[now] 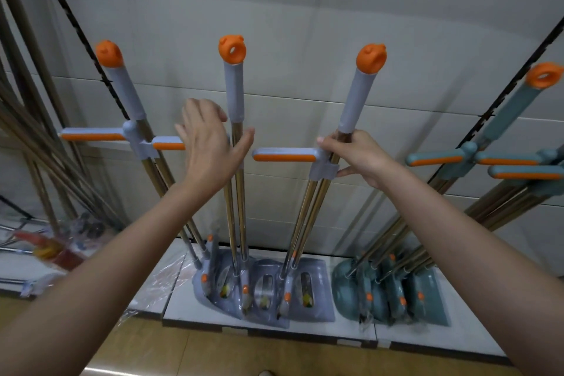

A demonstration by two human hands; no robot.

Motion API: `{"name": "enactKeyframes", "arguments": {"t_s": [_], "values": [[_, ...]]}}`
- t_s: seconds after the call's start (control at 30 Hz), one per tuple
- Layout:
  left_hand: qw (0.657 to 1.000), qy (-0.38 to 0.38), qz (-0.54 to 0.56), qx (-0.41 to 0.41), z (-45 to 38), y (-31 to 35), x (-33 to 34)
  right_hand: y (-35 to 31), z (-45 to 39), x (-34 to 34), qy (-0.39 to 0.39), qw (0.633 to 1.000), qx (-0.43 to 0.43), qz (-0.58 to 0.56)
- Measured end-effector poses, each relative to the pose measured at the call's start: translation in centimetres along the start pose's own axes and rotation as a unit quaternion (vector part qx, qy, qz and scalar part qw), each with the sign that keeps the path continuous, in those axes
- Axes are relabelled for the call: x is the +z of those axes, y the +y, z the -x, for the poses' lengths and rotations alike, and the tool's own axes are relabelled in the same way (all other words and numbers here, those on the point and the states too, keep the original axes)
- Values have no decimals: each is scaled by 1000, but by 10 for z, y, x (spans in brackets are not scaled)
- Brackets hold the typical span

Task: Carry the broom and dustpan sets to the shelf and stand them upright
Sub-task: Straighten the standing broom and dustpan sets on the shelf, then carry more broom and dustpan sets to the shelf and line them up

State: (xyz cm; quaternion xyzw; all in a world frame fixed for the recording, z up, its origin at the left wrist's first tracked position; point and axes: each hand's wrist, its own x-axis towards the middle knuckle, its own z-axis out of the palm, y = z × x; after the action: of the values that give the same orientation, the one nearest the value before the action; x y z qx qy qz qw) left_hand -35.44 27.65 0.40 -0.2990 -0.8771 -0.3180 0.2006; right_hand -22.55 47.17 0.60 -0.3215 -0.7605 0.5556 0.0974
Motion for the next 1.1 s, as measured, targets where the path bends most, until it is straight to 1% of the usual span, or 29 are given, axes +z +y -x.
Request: {"name": "enactKeyframes", "arguments": {"t_s": [0.07, 0.17, 0.23, 0.3, 0.43, 0.5, 0.6, 0.7, 0.77, 0.83, 0.9, 1.0, 1.1], "values": [[996, -1, 52, 67, 4, 20, -1, 7, 5, -9, 3, 1000, -11, -7], [975, -53, 129, 172, 10, 64, 12, 19, 16, -32, 14, 999, -16, -26], [956, -109, 171, 210, 17, 98, 27, 27, 27, -54, 33, 998, -12, -46], [939, -166, 185, 237, 27, 136, 45, 37, 40, -86, 50, 996, -12, -69], [907, -212, 215, 294, 48, 217, 82, 66, 68, -165, 59, 992, -39, -103], [898, -225, 226, 302, 59, 258, 99, 83, 80, -208, 68, 992, -50, -93], [899, -230, 228, 293, 71, 311, 123, 112, 97, -270, 92, 991, -46, -88], [911, -218, 195, 290, 79, 356, 150, 142, 105, -327, 137, 986, -35, -88], [927, -218, 162, 258, 78, 377, 166, 156, 103, -353, 153, 984, -20, -90], [939, -255, 119, 198, 76, 389, 178, 164, 97, -363, 155, 986, 0, -60], [933, -310, 66, 170, 76, 397, 188, 166, 88, -366, 148, 989, 12, -23], [919, -340, -28, 197, 70, 405, 198, 163, 72, -357, 122, 992, 7, 25], [889, -412, -37, 197, 59, 412, 201, 159, 64, -345, 99, 988, -4, 115]]}}
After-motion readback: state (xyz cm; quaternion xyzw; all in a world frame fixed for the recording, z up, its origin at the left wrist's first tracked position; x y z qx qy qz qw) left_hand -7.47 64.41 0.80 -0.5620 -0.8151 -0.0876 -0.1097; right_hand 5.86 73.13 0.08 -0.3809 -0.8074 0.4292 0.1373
